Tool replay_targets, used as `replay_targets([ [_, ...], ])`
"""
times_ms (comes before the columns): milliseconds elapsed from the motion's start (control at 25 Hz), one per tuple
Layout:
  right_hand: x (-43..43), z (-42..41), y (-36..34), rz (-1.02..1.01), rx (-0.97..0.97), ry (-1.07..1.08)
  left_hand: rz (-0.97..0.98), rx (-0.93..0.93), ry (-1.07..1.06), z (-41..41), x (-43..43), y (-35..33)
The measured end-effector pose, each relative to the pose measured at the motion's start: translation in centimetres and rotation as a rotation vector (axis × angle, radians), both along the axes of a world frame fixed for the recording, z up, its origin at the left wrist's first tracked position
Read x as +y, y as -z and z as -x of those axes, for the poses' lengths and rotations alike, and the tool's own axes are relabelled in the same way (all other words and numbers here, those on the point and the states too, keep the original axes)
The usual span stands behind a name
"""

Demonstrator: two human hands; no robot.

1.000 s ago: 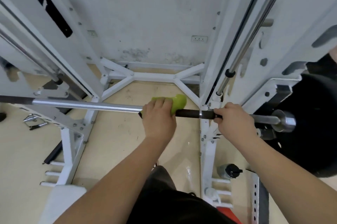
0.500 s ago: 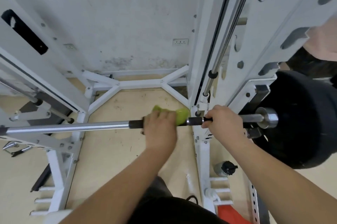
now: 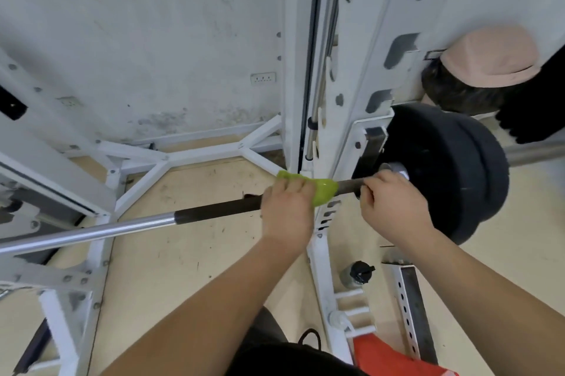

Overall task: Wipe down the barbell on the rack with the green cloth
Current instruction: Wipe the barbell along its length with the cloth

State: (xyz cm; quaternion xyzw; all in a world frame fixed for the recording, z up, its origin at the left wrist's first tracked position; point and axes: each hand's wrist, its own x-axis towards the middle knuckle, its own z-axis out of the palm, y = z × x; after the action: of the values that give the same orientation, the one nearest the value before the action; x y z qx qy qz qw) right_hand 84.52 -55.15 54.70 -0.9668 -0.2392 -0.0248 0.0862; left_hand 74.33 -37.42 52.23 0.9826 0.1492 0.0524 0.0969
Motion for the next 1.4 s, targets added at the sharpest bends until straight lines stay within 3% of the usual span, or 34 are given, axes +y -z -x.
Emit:
replay_targets([
  [160,-3.6,-0.7,-1.2,0.071,-0.093,-0.034,-0.028,-0.037,0.176,-0.5,2.4,0.7],
  [280,-4.7,-0.9,-1.8,0.022,-0.146,-0.052,-0.099,0.001,-0.018,0.2,3.9,1.1],
  [360,-4.8,-0.9,-1.6,0.017,-0.215,-0.114,-0.131,0.047,-0.07,-1.7,0.5,0.2],
  [480,-5.2,-1.4,-2.8,-0.016,-0.358,-0.19,-0.092,-0.018,0.184,-4.1,-5.7,0.1],
  [600,-6.5,-2.3,-5.3,0.023,-0.457,-0.158,-0.104,-0.068,0.361,-3.8,-3.7,0.6],
  [720,-8.0,-2.3,-5.9,0.024,-0.307,0.074,-0.15,-0.07,0.196,-3.1,-2.8,0.9],
  [800,-8.2,-2.0,-5.2,-0.006,-0.203,0.176,-0.08,-0.048,0.144,-5.2,-6.1,0.1],
  [920,-7.5,-2.4,-5.0,-0.053,-0.16,0.205,-0.055,-0.02,0.246,-7.8,-10.8,-0.2],
  [1000,-6.7,-2.3,-5.0,-0.007,-0.166,0.238,-0.081,-0.027,0.316,-7.8,-9.7,-0.1],
  [1080,-5.2,-1.1,-4.8,0.02,-0.211,0.188,-0.109,-0.081,0.323,-5.1,-6.9,1.2],
  [1160,-3.0,0.8,-4.0,-0.012,-0.228,0.003,-0.152,-0.112,0.293,-1.6,-4.2,2.4],
  [1240,-0.3,2.7,-3.0,-0.084,-0.058,-0.158,-0.092,-0.002,0.172,2.6,-2.1,3.6],
  [1280,0.9,3.5,-2.5,-0.11,0.083,-0.184,0.063,0.043,-0.037,4.5,-1.1,4.2],
  [1360,3.0,3.8,-1.8,-0.105,0.262,-0.204,0.58,0.016,-0.591,7.8,1.5,5.3],
  [1400,4.1,3.8,-1.4,-0.072,0.268,-0.227,0.848,-0.088,-0.817,9.2,2.7,5.3],
])
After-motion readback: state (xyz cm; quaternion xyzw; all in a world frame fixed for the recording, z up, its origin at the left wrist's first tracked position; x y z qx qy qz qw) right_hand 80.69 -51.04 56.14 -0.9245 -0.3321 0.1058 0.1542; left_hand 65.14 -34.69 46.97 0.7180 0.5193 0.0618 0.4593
